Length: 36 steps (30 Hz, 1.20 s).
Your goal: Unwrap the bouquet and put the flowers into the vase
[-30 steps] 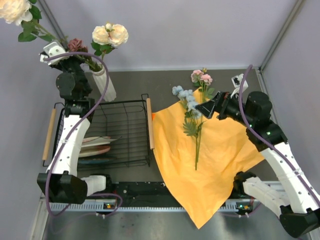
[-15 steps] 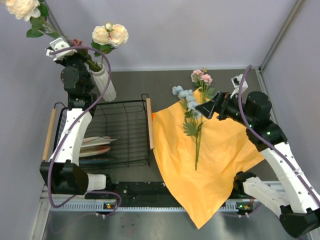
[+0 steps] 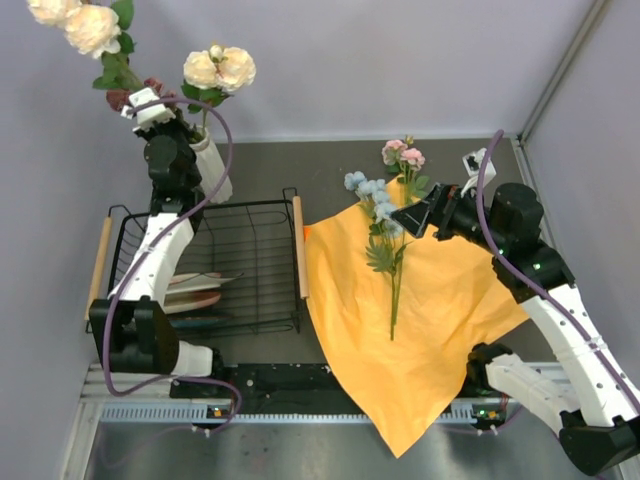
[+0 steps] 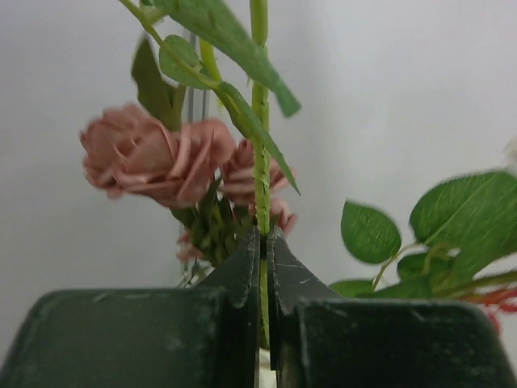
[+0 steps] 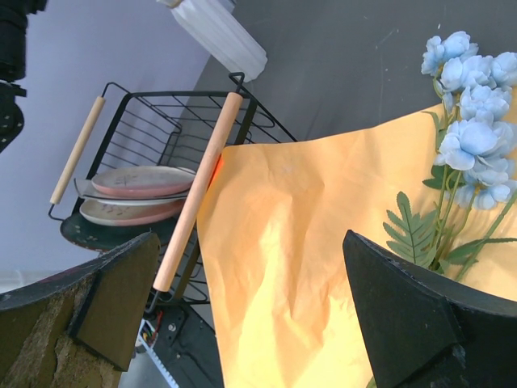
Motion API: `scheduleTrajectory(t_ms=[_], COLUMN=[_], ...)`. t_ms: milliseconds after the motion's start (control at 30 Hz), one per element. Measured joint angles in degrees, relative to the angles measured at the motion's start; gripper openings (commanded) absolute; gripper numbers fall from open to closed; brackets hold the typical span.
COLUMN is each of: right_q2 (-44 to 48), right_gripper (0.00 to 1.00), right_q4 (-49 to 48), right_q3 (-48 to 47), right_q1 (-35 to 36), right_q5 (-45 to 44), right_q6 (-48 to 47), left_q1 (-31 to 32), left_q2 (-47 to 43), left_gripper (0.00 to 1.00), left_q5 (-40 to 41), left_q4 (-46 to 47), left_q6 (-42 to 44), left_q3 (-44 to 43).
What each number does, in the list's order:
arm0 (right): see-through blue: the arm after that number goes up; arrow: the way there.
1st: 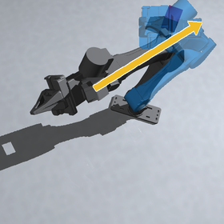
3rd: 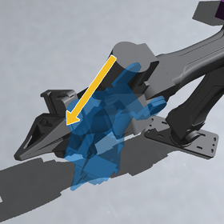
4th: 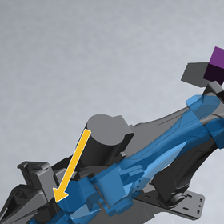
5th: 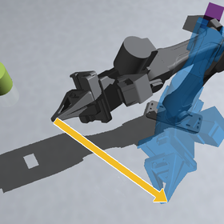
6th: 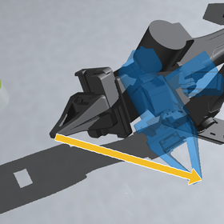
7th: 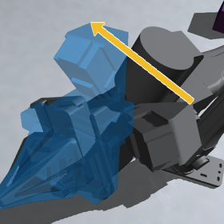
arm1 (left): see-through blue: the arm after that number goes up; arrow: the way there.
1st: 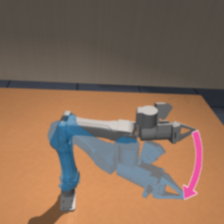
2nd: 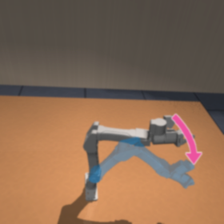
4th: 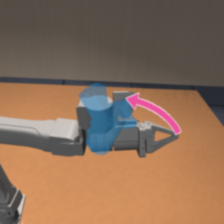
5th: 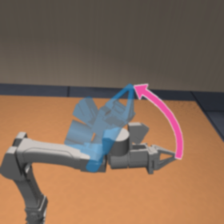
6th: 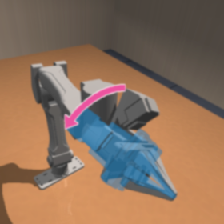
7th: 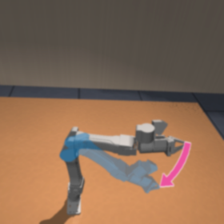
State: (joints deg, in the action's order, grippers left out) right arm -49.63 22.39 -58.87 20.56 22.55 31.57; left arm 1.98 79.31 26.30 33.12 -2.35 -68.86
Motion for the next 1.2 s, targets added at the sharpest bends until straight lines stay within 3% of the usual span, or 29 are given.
scheduleTrajectory(t_ms=[233, 367, 400, 500, 733, 967, 1067, 1200], right_q2=[-0.17, -0.81, -0.87, -1.27, -1.40, -1.29, -1.29, -1.44], right_gripper=[0.98, 0.98, 0.98, 0.98, 0.98, 0.98, 0.98, 0.98], right_q4=[0.00, 0.04, -0.02, 0.15, 0.37, 0.50, 0.37, 0.35], right_q3=[0.02, 0.55, 0.83, 1.40, 2.10, 3.04, 3.06, 3.10], right_q1=[0.00, 0.00, 0.00, 0.00, 0.00, 0.00, 0.00, 0.00], right_q5=[-0.02, -0.02, -0.04, -0.07, -0.09, -0.11, -0.11, -0.07], right_q6=[-0.07, -0.07, -0.09, -0.07, -0.07, -0.07, -0.07, -0.07], left_q1=[0.00, 0.00, 0.00, -0.02, -0.02, -0.04, -0.04, -0.04], left_q2=[2.80, 3.13, 3.10, 3.06, 2.14, -3.39, -6.23, -11.74], left_gripper=[0.05, 0.26, 0.35, 0.44, 0.56, 0.61, 0.85, 0.86], left_q5=[-0.52, -0.37, -0.37, -0.61, -3.26, -7.61, -10.47, -16.59], left_q4=[-0.20, 0.11, 0.11, -1.27, -7.98, -16.70, -20.61, -24.76], left_q6=[0.31, -0.42, -0.61, -2.34, -7.61, -11.80, -13.66, -17.16], left_q3=[4.02, 5.11, 5.57, 7.74, 8.68, 8.66, 8.68, 10.08])
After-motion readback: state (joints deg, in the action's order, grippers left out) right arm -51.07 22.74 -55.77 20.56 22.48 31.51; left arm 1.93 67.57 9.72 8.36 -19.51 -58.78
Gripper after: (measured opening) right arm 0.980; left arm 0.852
